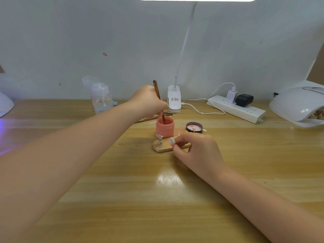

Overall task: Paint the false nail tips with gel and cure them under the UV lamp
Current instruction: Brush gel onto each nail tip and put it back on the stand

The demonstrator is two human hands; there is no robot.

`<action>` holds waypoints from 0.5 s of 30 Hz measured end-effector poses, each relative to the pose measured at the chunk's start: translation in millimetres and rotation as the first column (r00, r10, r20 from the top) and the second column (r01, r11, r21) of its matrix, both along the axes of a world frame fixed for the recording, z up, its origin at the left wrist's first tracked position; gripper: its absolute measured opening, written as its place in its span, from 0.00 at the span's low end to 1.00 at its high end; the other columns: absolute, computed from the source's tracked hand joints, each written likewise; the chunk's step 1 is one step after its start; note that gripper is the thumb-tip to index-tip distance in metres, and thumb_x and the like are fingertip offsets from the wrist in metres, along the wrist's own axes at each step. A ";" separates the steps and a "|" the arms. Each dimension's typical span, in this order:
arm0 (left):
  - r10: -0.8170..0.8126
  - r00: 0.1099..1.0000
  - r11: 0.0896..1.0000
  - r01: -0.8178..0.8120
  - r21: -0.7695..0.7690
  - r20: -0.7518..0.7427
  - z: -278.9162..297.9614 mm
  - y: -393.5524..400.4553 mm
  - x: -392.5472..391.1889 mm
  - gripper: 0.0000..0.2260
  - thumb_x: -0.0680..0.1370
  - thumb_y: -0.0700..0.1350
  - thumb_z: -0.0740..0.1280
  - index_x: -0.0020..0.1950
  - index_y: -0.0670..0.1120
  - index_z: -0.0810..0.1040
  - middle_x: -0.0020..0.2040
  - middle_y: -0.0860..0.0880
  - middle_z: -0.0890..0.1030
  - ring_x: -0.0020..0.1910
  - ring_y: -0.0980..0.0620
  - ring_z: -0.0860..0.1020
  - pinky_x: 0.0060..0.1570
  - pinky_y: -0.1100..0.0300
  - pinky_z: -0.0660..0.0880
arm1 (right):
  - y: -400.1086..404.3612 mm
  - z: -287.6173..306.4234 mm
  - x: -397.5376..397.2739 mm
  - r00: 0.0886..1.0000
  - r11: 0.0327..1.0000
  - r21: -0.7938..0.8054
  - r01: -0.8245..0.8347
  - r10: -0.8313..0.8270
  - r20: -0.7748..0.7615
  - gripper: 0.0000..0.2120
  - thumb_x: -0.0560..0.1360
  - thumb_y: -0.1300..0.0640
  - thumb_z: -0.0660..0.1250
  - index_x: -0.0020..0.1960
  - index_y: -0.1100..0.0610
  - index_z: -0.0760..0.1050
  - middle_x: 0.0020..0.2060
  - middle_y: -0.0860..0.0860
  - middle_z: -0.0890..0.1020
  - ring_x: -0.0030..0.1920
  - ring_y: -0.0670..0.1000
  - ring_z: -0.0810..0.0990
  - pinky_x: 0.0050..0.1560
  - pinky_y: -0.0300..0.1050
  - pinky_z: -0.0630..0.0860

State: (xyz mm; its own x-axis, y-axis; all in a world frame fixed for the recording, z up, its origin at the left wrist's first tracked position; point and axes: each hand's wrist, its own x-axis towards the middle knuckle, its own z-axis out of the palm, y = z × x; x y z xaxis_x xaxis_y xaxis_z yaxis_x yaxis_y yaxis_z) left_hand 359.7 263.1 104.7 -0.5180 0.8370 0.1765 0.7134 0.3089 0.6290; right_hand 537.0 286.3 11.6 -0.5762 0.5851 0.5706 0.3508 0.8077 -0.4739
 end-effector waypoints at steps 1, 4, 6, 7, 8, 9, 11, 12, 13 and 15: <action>-0.007 1.000 0.999 0.007 -0.031 -0.002 -1.4 2.2 0.7 0.10 0.75 0.45 0.69 0.44 0.38 0.82 0.40 0.46 0.85 0.36 0.47 0.80 0.46 0.52 0.81 | 0.6 -0.4 -0.2 1.000 1.000 0.004 -0.007 0.007 -0.006 0.02 0.72 0.56 0.73 0.44 0.53 0.84 0.36 0.44 0.84 0.30 0.39 0.72 0.39 0.41 0.74; -0.016 0.998 0.991 0.009 -0.131 -0.054 -6.9 5.6 2.8 0.09 0.73 0.46 0.70 0.41 0.41 0.77 0.46 0.46 0.82 0.34 0.49 0.73 0.36 0.56 0.70 | 2.3 -2.0 -1.0 0.999 1.000 0.006 -0.026 0.026 -0.019 0.01 0.71 0.56 0.73 0.43 0.52 0.84 0.35 0.43 0.84 0.27 0.35 0.71 0.36 0.34 0.67; -0.008 1.000 0.991 0.007 -0.135 -0.004 -9.8 5.2 2.0 0.09 0.73 0.46 0.70 0.42 0.40 0.78 0.48 0.48 0.81 0.33 0.51 0.70 0.34 0.57 0.66 | 2.9 -2.6 -1.1 0.999 0.999 -0.002 -0.040 0.040 -0.022 0.01 0.71 0.56 0.73 0.42 0.52 0.83 0.35 0.43 0.83 0.30 0.33 0.73 0.35 0.29 0.63; 0.008 0.998 0.994 -0.002 -0.105 0.058 -10.5 3.9 0.7 0.10 0.73 0.46 0.70 0.45 0.38 0.80 0.48 0.48 0.83 0.32 0.52 0.70 0.32 0.58 0.65 | 3.2 -3.0 -0.7 0.999 0.999 -0.001 -0.045 0.045 -0.025 0.01 0.72 0.56 0.73 0.42 0.52 0.83 0.34 0.43 0.83 0.31 0.33 0.74 0.36 0.28 0.62; 0.029 0.991 0.998 -0.021 -0.061 0.127 -10.3 2.1 -1.4 0.11 0.73 0.45 0.69 0.47 0.36 0.81 0.45 0.48 0.85 0.30 0.53 0.69 0.31 0.60 0.66 | 3.5 -3.0 -0.7 0.999 0.999 0.002 -0.045 0.045 -0.028 0.01 0.72 0.56 0.73 0.42 0.52 0.83 0.34 0.43 0.83 0.31 0.33 0.73 0.36 0.27 0.62; 0.053 0.978 0.999 -0.051 -0.015 0.200 -10.1 0.0 -4.1 0.11 0.74 0.44 0.69 0.49 0.36 0.82 0.39 0.49 0.85 0.29 0.54 0.70 0.30 0.61 0.66 | 3.9 -3.1 -0.6 0.999 0.999 0.002 -0.044 0.044 -0.029 0.01 0.72 0.56 0.73 0.42 0.52 0.83 0.34 0.43 0.83 0.31 0.33 0.73 0.36 0.26 0.61; 0.108 0.929 0.989 -0.136 0.055 0.355 -10.3 -5.5 -10.8 0.10 0.74 0.43 0.69 0.50 0.38 0.81 0.29 0.51 0.82 0.29 0.56 0.72 0.27 0.63 0.66 | 4.8 -3.0 -1.1 0.999 0.999 -0.004 -0.044 0.044 -0.021 0.02 0.72 0.56 0.73 0.42 0.53 0.83 0.35 0.43 0.83 0.30 0.34 0.73 0.36 0.26 0.61; 0.126 0.891 0.980 -0.180 0.083 0.436 -11.4 -8.7 -14.3 0.09 0.75 0.43 0.69 0.51 0.39 0.81 0.27 0.51 0.81 0.26 0.58 0.72 0.25 0.65 0.66 | 5.3 -3.0 -1.1 0.999 0.999 -0.011 -0.045 0.045 -0.017 0.02 0.72 0.55 0.72 0.43 0.53 0.83 0.35 0.43 0.83 0.30 0.34 0.73 0.36 0.27 0.62; 0.134 0.849 0.970 -0.219 0.109 0.511 -13.2 -12.1 -18.0 0.08 0.75 0.42 0.69 0.50 0.40 0.80 0.26 0.51 0.81 0.23 0.59 0.71 0.22 0.67 0.65 | 5.8 -2.9 -1.4 0.999 0.999 -0.020 -0.047 0.047 -0.018 0.02 0.73 0.55 0.72 0.43 0.53 0.83 0.35 0.43 0.83 0.30 0.34 0.73 0.35 0.30 0.63; 0.128 0.772 0.950 -0.276 0.147 0.623 -17.9 -20.2 -25.1 0.06 0.75 0.42 0.69 0.49 0.41 0.80 0.26 0.51 0.81 0.22 0.59 0.69 0.20 0.69 0.63 | 6.5 -2.8 -1.6 0.998 0.998 -0.037 -0.050 0.049 -0.033 0.02 0.73 0.55 0.72 0.42 0.53 0.83 0.35 0.43 0.83 0.29 0.34 0.73 0.35 0.33 0.65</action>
